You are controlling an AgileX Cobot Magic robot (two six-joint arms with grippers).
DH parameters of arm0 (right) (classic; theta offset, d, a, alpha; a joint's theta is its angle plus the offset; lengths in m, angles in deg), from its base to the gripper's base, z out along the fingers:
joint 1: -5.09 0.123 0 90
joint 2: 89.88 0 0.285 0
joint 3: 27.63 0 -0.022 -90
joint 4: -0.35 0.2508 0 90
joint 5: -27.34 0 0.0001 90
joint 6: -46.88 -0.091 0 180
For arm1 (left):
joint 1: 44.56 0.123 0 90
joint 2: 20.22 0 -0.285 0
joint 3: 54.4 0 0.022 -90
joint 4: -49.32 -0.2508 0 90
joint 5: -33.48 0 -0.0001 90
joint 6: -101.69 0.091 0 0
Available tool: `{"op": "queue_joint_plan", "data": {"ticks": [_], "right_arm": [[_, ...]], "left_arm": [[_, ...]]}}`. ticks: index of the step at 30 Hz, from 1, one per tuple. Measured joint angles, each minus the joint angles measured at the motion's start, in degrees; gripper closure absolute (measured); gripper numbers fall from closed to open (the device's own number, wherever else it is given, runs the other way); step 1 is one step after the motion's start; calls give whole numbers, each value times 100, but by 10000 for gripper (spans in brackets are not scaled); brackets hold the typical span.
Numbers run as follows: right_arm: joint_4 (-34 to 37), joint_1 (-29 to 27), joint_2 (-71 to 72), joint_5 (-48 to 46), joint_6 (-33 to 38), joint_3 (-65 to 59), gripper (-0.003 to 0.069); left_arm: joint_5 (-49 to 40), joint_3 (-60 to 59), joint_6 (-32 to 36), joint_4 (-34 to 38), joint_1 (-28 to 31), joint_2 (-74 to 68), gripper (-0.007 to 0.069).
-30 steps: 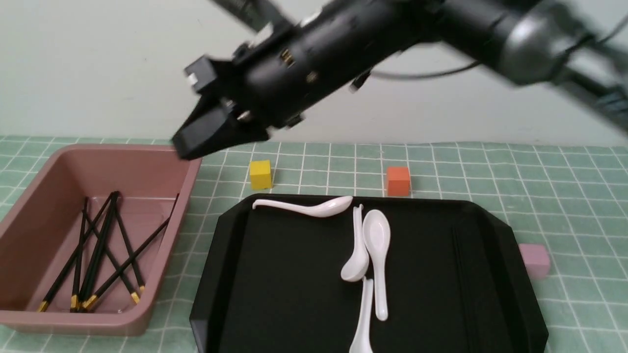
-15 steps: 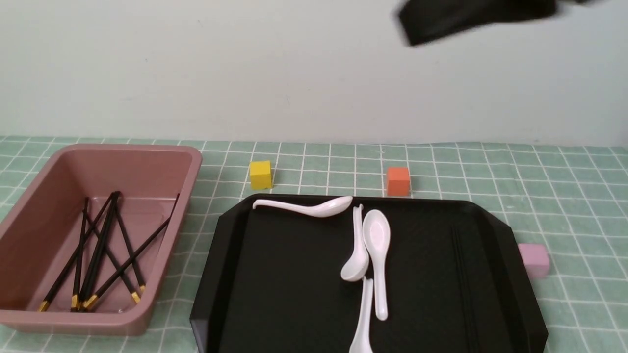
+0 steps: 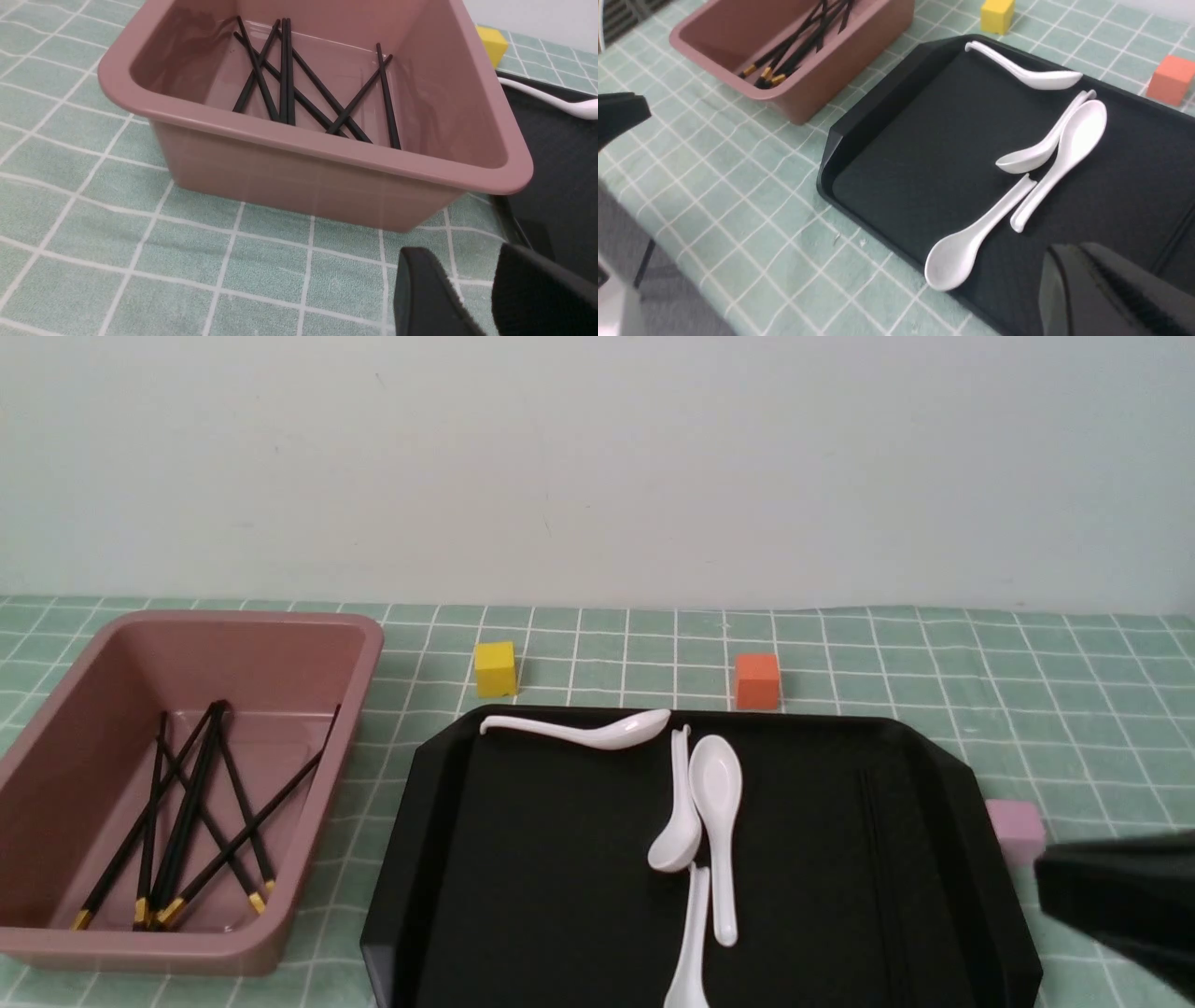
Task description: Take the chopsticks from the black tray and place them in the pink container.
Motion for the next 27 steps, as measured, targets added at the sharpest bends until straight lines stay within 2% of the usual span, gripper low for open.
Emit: {"op": "queue_joint_plan", "data": {"ticks": [5, 9, 27], "right_arm": [[18, 0, 642, 1709, -5, -1368, 617], [18, 0, 848, 2260, -5, -1803, 615], [18, 0, 886, 2389, -5, -2174, 590]], "left_arm": [[5, 0, 0, 0, 0, 0, 385], [5, 0, 0, 0, 0, 0, 385], [1, 0, 0, 0, 0, 0, 385]]}}
